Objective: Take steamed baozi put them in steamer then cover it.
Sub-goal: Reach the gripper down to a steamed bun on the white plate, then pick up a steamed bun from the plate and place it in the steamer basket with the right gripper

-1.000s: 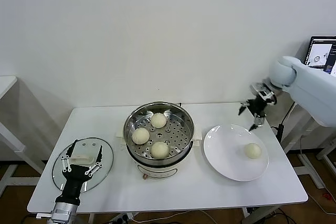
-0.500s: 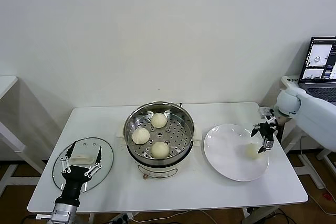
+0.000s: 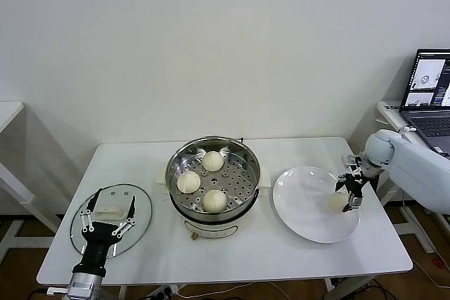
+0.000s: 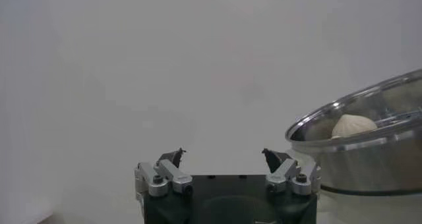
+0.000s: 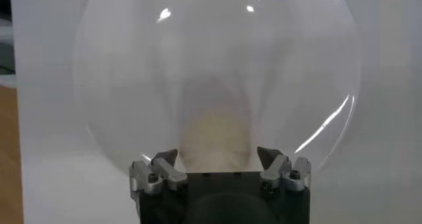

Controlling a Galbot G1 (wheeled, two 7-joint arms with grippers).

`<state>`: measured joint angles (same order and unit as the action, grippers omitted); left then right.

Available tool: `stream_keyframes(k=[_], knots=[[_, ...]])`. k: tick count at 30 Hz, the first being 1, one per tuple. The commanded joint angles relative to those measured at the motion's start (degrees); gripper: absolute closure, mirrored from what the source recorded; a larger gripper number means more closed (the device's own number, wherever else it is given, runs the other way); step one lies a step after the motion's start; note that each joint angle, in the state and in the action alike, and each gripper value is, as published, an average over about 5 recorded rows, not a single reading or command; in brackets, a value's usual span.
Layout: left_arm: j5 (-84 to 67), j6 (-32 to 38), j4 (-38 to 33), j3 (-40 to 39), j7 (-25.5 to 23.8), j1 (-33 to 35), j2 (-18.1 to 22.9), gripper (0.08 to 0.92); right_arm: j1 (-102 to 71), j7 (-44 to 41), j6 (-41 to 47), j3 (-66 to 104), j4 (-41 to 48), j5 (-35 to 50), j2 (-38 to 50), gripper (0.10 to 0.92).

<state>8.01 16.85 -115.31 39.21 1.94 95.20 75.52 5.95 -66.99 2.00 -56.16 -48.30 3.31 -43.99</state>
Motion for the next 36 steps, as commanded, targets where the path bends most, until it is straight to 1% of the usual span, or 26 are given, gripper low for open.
stream_keyframes(k=[1,6,11,16,19,22,26,31,36], knots=[[0.0,0.0,-0.1,0.0,0.0,0.0,0.0,0.177,-0.8,0.9,0.3,0.4,0.9,-0.6,-0.9,0.282],[-0.1,0.0,-0.2,0.0,0.0,-0.1,0.0,0.177,3.1,-0.4,0.1,-1.4,-1.7,-0.5,-0.2,0.336],[-0.1,-0.1,-0.3,-0.3,0.0,-0.3,-0.2,0.177,11.3,-5.6,-1.2,-4.4,-4.9,1.1,0.0,0.354],[-0.1,-0.2,-0.3,-0.8,0.0,-0.7,-0.3,0.177,25.3,-12.4,-0.4,-14.3,-9.6,10.3,-2.6,0.355],[-0.1,-0.1,-0.1,-1.1,0.0,-0.8,-0.4,0.177,33.8,-14.4,1.5,-20.1,-13.3,17.3,-6.0,0.355],[-0.1,-0.1,-0.2,-1.2,0.1,-0.9,-0.5,0.177,38.8,-13.9,3.4,-23.4,-15.9,24.0,-10.1,0.355],[-0.1,-0.1,-0.5,-1.1,0.1,-0.9,-0.6,0.177,42.1,-11.8,5.7,-25.8,-18.7,30.5,-15.9,0.355],[-0.1,0.0,-0.6,-1.0,0.1,-0.8,-0.7,0.177,41.7,-8.0,7.8,-27.3,-20.4,32.9,-22.1,0.355],[-0.1,0.2,-0.6,-0.8,0.2,-0.6,-0.5,0.177,39.5,-4.5,9.1,-28.5,-19.7,32.4,-26.9,0.359]])
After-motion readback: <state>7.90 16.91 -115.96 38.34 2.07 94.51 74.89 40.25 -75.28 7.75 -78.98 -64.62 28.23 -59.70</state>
